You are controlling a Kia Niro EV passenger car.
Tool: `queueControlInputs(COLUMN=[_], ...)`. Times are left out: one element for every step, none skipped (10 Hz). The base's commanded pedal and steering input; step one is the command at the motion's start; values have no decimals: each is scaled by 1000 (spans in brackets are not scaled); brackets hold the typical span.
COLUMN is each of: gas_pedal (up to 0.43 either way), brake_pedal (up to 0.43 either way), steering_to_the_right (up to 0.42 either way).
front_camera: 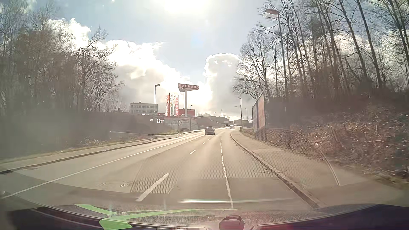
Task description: Follow the waypoints while adhering to traffic rules and regulations
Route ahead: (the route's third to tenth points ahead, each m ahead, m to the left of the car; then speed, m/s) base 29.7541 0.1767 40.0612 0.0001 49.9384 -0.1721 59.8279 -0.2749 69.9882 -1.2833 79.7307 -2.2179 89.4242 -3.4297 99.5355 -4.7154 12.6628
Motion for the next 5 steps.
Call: queueControlInputs(gas_pedal=[260,260,260,260,260], brake_pedal=[0,0,0,0,0], steering_to_the_right=[6,6,6,6,6])
